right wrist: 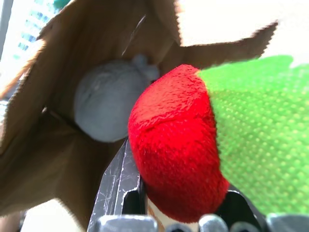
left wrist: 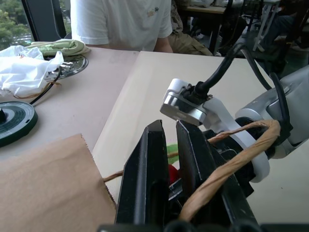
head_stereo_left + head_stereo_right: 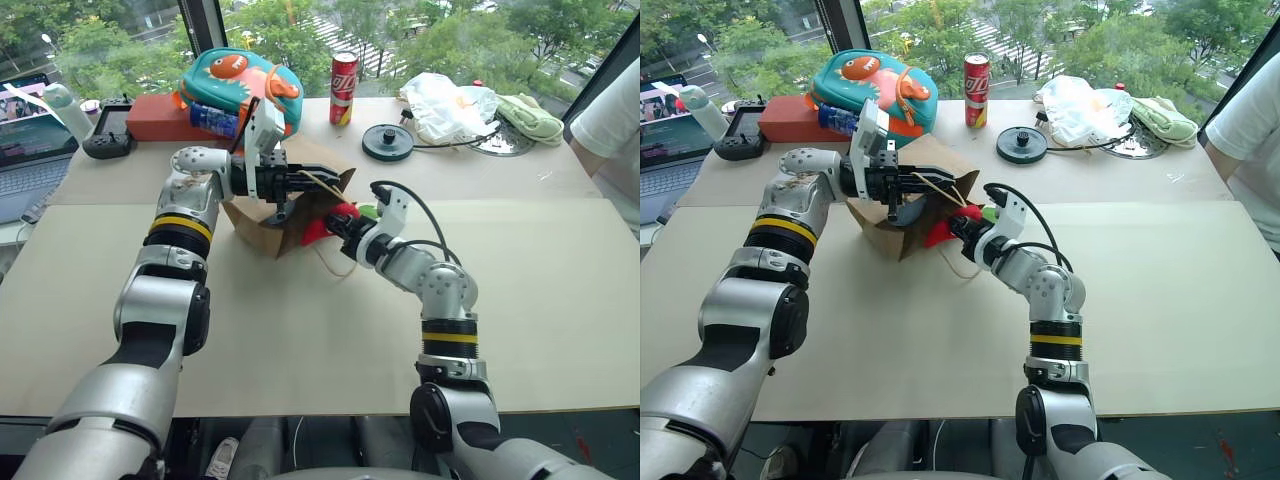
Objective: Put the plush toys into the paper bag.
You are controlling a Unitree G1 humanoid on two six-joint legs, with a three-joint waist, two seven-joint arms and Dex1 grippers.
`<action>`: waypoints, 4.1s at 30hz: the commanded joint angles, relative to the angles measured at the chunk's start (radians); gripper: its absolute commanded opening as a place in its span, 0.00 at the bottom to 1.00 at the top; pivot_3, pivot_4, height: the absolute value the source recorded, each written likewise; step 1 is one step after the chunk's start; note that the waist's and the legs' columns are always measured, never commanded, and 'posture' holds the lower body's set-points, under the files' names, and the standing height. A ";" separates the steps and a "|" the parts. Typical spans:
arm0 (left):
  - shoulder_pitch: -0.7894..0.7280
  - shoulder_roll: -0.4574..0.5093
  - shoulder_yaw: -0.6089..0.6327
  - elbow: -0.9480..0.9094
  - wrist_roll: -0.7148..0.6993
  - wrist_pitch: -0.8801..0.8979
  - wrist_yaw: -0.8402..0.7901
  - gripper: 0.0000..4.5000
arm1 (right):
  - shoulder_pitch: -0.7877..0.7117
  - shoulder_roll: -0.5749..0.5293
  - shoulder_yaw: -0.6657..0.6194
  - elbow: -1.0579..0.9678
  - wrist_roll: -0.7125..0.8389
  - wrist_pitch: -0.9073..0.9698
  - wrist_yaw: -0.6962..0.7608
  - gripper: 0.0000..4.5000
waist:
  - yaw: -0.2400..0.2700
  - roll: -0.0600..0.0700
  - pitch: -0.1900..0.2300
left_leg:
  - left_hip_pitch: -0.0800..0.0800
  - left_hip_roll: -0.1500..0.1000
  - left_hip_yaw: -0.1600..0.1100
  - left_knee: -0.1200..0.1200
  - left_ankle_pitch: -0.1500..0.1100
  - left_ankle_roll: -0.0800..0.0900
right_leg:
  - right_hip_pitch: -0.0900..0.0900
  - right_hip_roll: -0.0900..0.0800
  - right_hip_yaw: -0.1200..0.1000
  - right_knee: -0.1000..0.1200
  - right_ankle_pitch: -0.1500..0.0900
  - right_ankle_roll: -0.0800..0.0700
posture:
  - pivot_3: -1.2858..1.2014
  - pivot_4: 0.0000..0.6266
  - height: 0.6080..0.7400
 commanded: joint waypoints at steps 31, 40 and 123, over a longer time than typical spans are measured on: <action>-0.022 0.009 -0.002 -0.030 -0.008 0.005 -0.018 0.11 | -0.371 0.233 0.116 0.425 0.060 -0.335 0.030 0.32 | -0.004 0.000 0.000 | 0.000 0.000 0.000 0.000 0.000 0.000 | -0.001 0.000 0.000 0.000 0.000 0.000 | 0.52 0.24 1.00; -0.021 0.011 -0.002 -0.029 -0.008 0.003 -0.016 0.11 | -0.316 0.198 0.163 0.414 0.043 -0.264 -0.020 0.86 | -0.003 0.000 0.000 | 0.000 0.000 0.000 0.000 0.000 0.000 | -0.001 0.000 0.000 0.000 0.000 0.000 | 0.52 0.24 1.00; 0.023 0.023 0.009 -0.073 -0.020 0.013 0.014 0.11 | 0.189 -0.298 0.596 -0.260 -0.504 0.068 0.350 0.12 | 0.005 0.000 0.000 | 0.010 0.000 -0.001 0.002 0.000 0.000 | 0.012 0.001 0.000 -0.007 0.000 0.001 | 0.52 0.24 1.00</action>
